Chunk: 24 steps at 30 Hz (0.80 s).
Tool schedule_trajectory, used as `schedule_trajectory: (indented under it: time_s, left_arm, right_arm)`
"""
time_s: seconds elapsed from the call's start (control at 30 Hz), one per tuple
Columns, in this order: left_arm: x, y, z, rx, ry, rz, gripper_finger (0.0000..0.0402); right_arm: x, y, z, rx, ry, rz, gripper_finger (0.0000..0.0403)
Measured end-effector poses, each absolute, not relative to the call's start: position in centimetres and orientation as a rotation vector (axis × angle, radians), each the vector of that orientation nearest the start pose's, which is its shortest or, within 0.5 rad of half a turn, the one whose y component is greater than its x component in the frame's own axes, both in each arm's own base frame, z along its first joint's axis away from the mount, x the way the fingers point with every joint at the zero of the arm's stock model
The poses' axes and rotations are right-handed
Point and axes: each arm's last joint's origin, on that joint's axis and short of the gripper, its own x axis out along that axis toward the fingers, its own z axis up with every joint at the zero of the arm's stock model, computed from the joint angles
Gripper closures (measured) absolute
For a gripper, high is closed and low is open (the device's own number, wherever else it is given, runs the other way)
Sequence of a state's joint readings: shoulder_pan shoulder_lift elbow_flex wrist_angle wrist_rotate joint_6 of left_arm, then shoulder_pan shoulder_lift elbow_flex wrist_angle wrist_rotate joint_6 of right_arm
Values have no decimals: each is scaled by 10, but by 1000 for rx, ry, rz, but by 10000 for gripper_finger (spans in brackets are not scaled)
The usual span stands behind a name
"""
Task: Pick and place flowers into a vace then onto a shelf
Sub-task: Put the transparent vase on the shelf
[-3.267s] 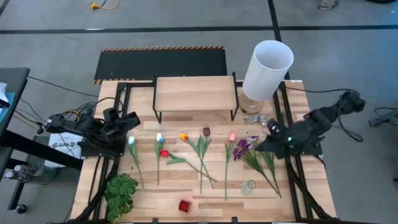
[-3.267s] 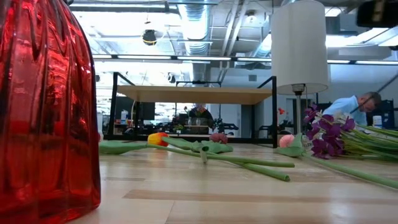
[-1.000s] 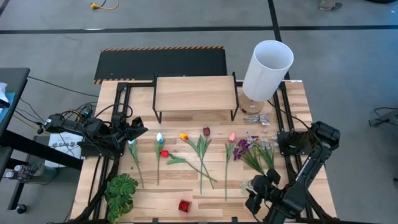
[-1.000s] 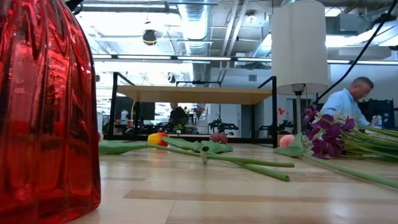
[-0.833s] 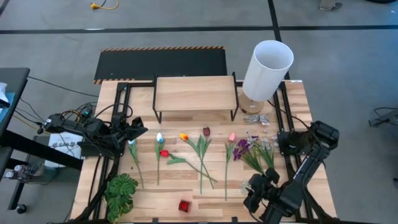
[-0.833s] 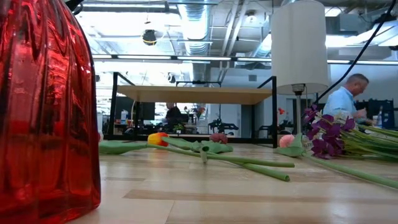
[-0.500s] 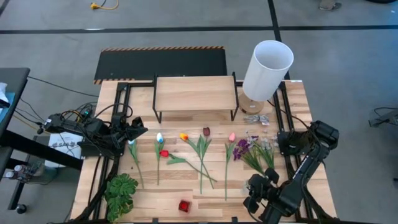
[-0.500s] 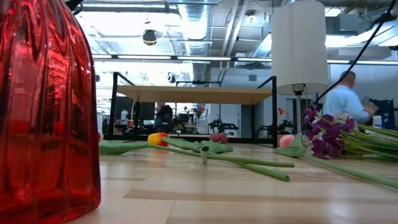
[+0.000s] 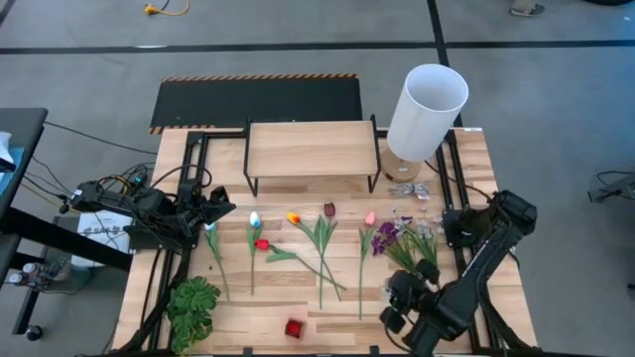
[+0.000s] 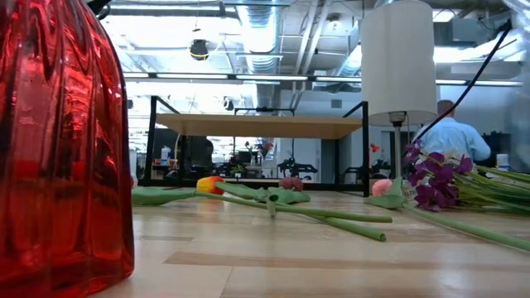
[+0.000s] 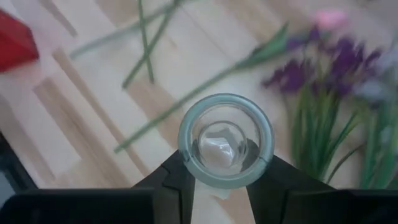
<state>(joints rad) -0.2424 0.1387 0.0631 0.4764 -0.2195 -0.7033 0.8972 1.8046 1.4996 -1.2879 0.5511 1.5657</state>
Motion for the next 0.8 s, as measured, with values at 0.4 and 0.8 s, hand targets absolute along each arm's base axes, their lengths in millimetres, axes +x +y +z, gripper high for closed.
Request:
schedule_trajectory:
  time_s: [0.4, 0.8]
  left_arm:
    - [94, -17, 219, -785, -367, -163, 401]
    - [94, -18, 219, -761, -360, -187, 401]
  right_arm:
    - [304, 176, 343, 265, 894, -534, 302]
    - [352, 25, 413, 279, 774, -587, 301]
